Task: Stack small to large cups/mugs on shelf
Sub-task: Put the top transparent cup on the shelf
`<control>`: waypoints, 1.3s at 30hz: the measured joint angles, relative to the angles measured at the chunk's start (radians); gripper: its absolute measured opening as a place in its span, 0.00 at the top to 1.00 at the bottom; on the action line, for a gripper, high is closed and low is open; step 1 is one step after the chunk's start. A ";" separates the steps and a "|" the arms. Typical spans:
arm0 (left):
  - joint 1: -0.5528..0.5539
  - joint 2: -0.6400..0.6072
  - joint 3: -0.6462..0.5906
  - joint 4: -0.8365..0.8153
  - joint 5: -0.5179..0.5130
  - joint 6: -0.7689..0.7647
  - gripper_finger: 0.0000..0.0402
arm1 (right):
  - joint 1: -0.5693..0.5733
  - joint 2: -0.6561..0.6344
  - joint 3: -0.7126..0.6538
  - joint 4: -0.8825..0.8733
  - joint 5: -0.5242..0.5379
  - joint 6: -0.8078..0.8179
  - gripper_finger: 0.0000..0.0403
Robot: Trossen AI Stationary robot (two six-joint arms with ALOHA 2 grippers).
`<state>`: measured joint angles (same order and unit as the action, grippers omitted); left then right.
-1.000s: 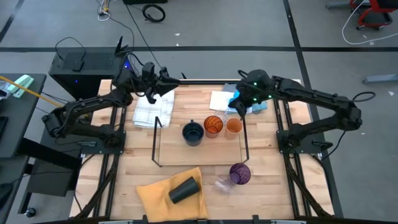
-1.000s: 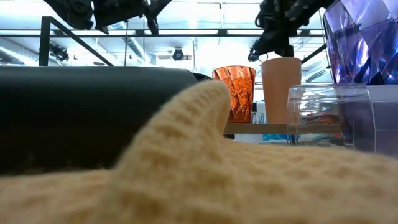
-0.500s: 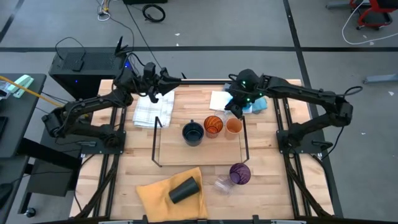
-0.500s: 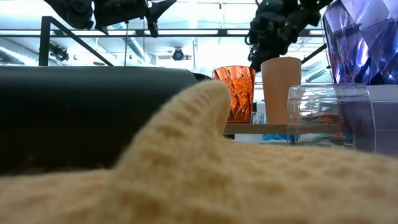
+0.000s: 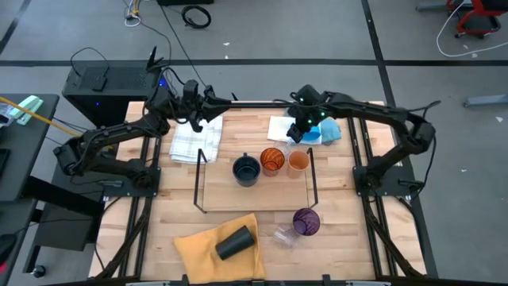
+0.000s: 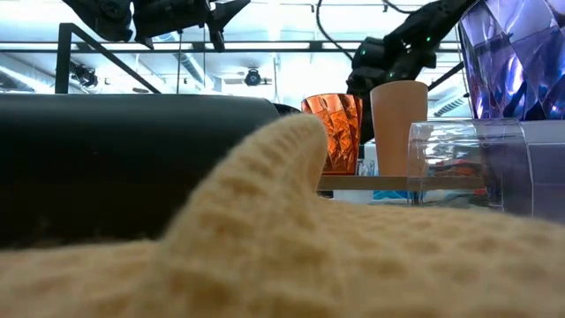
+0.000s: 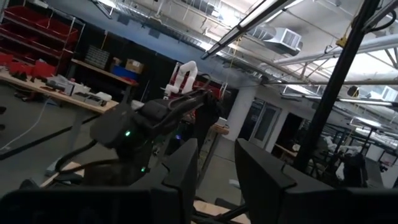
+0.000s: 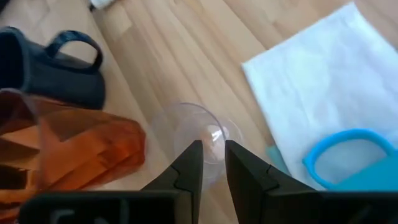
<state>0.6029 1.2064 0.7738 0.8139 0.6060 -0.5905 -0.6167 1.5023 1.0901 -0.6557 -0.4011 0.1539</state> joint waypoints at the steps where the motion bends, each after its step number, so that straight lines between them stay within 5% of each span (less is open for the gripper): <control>1: 0.000 0.000 0.000 0.000 0.000 0.000 0.72 | -0.001 0.011 0.000 0.000 0.000 0.000 0.81; 17: 0.000 0.000 -0.001 -0.027 0.020 -0.008 0.73 | -0.004 0.135 0.072 0.057 -0.028 -0.110 0.81; 28: 0.000 0.000 -0.001 -0.027 0.020 -0.003 0.73 | -0.003 0.287 0.353 -0.262 -0.044 -0.328 0.81; 39: 0.000 0.000 -0.001 -0.028 0.020 0.020 0.73 | 0.012 0.337 0.372 -0.350 -0.011 -0.393 0.81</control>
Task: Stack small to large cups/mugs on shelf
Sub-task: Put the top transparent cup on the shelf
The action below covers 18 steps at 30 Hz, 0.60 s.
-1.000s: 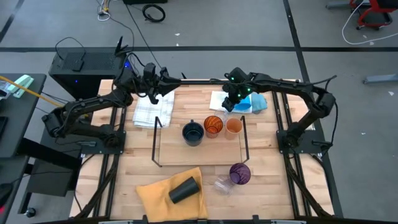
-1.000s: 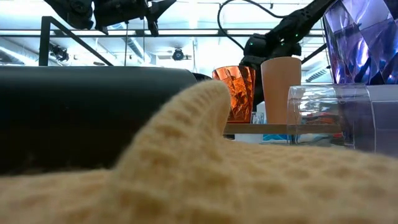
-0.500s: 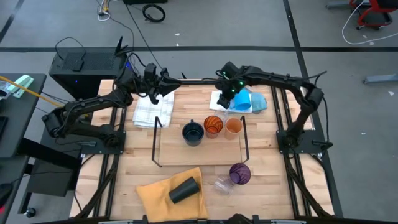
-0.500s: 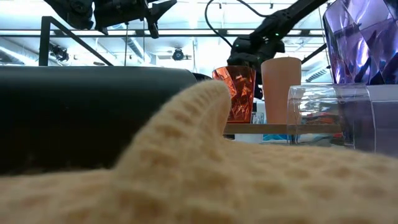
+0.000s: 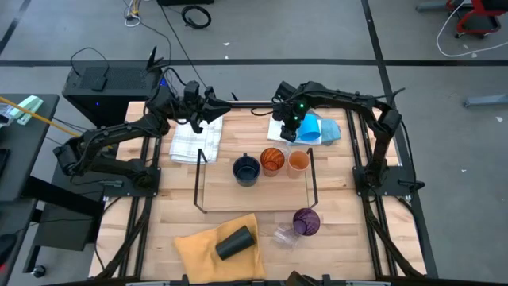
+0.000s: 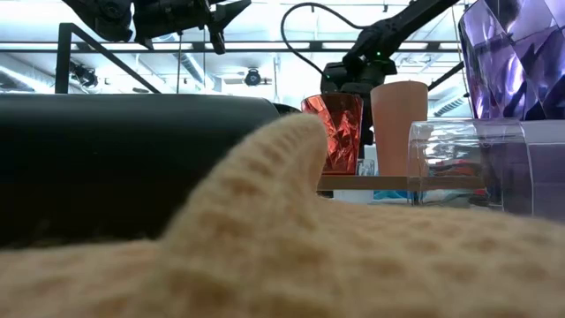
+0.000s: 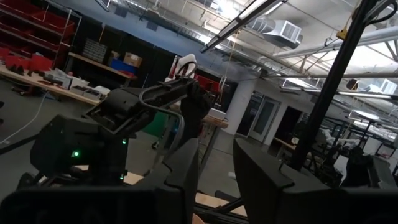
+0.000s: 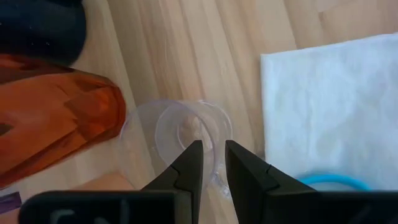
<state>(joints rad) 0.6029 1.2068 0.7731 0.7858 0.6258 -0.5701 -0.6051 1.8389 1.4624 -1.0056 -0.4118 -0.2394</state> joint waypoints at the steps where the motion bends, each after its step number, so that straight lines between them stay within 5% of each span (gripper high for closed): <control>1: 0.000 0.000 0.000 -0.001 0.000 0.004 0.73 | 0.001 0.000 0.000 -0.002 0.000 0.000 0.81; 18: 0.024 0.000 0.000 -0.001 0.000 0.006 0.73 | 0.045 0.000 0.000 -0.015 0.036 0.004 0.81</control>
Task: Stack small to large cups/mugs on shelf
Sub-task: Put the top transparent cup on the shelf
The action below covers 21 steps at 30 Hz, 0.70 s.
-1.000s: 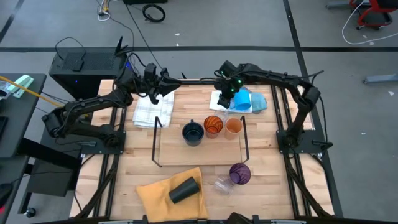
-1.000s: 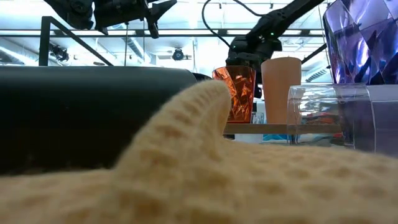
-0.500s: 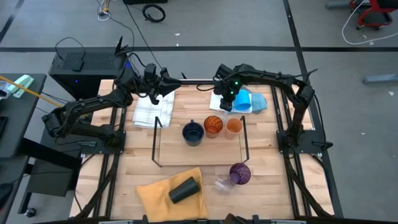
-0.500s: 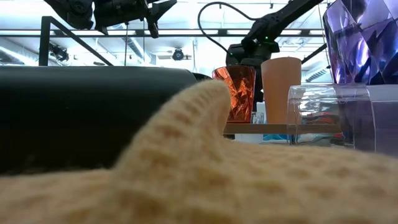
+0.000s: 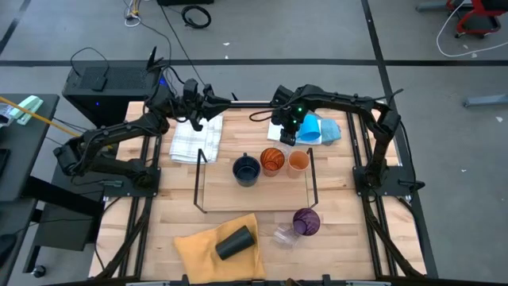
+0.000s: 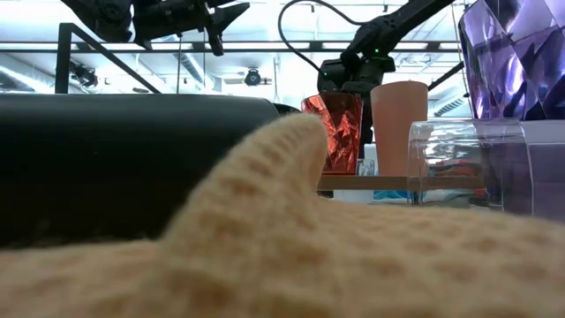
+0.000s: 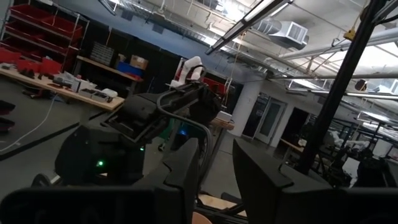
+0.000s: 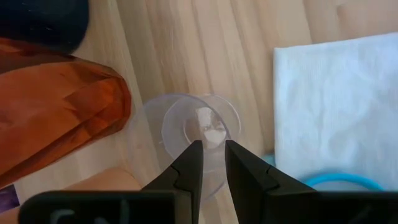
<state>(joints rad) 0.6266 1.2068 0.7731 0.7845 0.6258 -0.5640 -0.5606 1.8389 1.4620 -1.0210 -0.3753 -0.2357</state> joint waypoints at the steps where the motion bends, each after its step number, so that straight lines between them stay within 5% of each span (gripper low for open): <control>1: 0.000 0.000 0.000 0.000 0.000 0.000 0.73 | 0.000 0.000 0.000 0.000 0.000 0.000 0.81; 21: 0.000 0.000 0.000 0.000 0.000 0.000 0.73 | 0.001 -0.001 -0.090 0.022 0.007 0.028 0.81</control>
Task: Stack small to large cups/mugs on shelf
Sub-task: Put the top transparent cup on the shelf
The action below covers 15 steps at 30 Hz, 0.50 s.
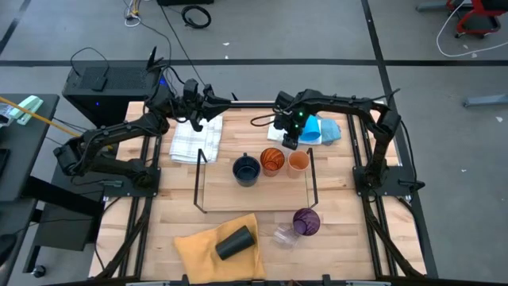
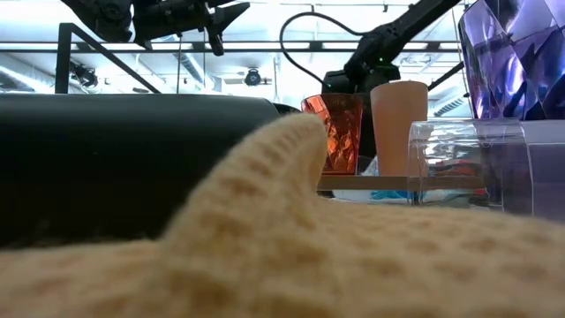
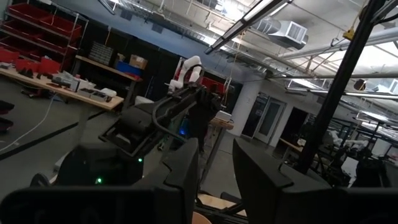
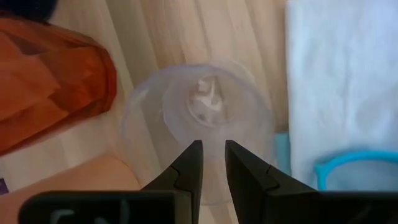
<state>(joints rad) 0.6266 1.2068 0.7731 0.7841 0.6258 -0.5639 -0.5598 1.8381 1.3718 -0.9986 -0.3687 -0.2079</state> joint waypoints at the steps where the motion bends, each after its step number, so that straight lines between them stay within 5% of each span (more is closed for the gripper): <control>1: 0.000 0.000 0.000 0.000 0.000 0.000 0.73 | 0.000 0.000 -0.005 0.008 0.000 0.000 0.81; 6: 0.000 0.000 0.000 0.000 0.000 0.000 0.73 | 0.000 0.000 -0.009 0.042 0.000 0.023 0.82; 12: 0.000 0.000 0.000 0.000 0.000 0.000 0.73 | 0.000 0.000 -0.009 0.049 -0.002 0.023 0.97; 15: 0.000 0.000 0.000 0.000 0.000 0.001 0.73 | 0.000 0.000 -0.009 0.057 -0.002 0.025 0.98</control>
<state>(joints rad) 0.6266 1.2068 0.7731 0.7841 0.6258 -0.5633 -0.5602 1.8381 1.3632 -0.9412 -0.3708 -0.1831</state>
